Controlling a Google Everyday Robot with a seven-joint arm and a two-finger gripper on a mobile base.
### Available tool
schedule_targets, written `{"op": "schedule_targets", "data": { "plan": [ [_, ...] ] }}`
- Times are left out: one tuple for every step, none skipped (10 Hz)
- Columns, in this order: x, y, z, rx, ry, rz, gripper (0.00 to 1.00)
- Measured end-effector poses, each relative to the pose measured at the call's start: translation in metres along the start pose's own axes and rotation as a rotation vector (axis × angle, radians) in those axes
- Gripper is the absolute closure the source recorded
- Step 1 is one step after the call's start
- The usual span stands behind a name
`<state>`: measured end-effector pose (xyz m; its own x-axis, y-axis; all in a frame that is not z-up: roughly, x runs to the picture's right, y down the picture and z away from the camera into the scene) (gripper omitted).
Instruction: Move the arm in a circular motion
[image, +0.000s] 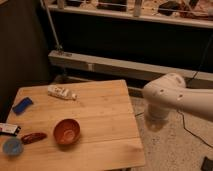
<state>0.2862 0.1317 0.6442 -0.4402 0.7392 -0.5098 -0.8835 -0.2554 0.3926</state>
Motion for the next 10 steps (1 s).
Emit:
{"op": "schedule_targets", "data": {
  "plan": [
    [-0.056, -0.007, -0.009, 0.024, -0.037, 0.035, 0.91],
    [-0.099, 0.020, -0.018, 0.008, -0.072, 0.028, 0.91],
    [-0.127, 0.053, -0.024, -0.015, -0.088, 0.011, 0.91],
    [-0.160, 0.125, -0.033, -0.065, -0.095, -0.039, 0.91],
    [-0.176, 0.176, -0.038, -0.096, -0.093, -0.084, 0.91],
    [-0.188, 0.216, -0.041, -0.107, -0.096, -0.134, 0.91],
    [-0.195, 0.281, -0.044, -0.122, -0.093, -0.228, 0.91],
    [-0.193, 0.317, -0.046, -0.124, -0.094, -0.293, 0.91],
    [-0.181, 0.371, -0.051, -0.119, -0.098, -0.407, 0.91],
    [-0.169, 0.408, -0.057, -0.110, -0.110, -0.499, 0.91]
  ]
}}
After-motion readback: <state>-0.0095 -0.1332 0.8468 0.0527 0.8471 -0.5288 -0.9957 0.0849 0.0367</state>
